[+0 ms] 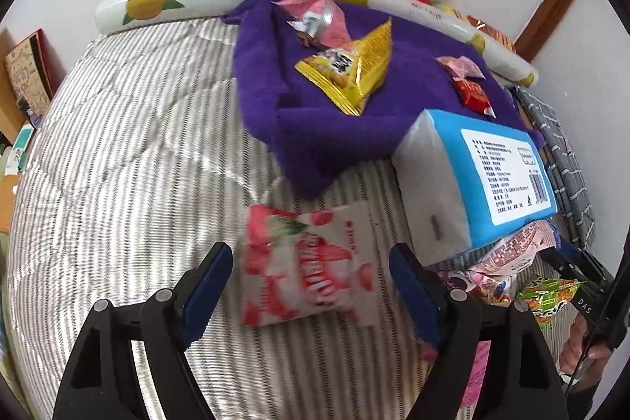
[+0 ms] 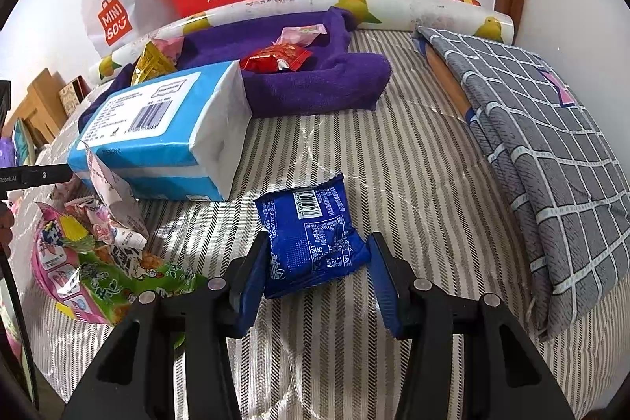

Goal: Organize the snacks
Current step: 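Grasp the pink strawberry candy bag with the left tool while the right tool holds the blue packet, then carry the pink bag and blue packet in both tools over the purple towel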

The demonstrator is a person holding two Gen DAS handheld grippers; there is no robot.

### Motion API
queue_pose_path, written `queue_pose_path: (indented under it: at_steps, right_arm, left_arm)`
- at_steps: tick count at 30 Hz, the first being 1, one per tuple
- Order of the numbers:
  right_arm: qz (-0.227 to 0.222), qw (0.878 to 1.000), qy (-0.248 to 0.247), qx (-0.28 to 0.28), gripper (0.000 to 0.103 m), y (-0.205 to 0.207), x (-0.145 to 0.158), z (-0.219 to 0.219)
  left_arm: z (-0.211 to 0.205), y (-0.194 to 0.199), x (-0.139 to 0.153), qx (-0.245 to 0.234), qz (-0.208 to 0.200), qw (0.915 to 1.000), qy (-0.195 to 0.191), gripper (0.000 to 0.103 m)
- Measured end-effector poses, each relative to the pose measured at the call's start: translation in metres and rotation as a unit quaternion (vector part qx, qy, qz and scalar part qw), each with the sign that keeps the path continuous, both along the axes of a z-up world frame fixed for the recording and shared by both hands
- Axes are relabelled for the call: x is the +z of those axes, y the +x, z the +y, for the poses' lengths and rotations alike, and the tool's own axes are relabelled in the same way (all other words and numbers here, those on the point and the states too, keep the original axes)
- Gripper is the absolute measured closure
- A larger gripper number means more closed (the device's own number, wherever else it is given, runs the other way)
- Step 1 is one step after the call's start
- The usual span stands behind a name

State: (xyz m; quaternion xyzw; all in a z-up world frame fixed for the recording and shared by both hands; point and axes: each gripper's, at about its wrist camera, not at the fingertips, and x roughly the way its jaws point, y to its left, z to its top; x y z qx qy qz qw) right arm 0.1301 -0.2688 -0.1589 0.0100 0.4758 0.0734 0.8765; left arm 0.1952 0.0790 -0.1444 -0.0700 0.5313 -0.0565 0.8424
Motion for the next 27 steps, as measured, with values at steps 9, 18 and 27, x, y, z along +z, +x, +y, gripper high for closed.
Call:
queue_pose_path:
  at_steps: [9,18,27]
  right_arm:
    - [-0.006,1.000,0.003,-0.020,0.054,-0.010,0.011,-0.013]
    - [-0.011,0.999,0.012,-0.035,0.054,-0.016,0.028,-0.014]
    - [-0.024,0.999,0.022,-0.026,0.054,-0.031,0.053,0.002]
  left_arm:
    - [-0.016,0.004,-0.014,0.007,-0.001,0.9985,0.055,0.024]
    - [0.002,-0.006,-0.002,0.022,-0.003,0.9993,0.029,0.048]
    - [0.007,-0.039,0.032,0.018,-0.034,0.9992,0.010,0.049]
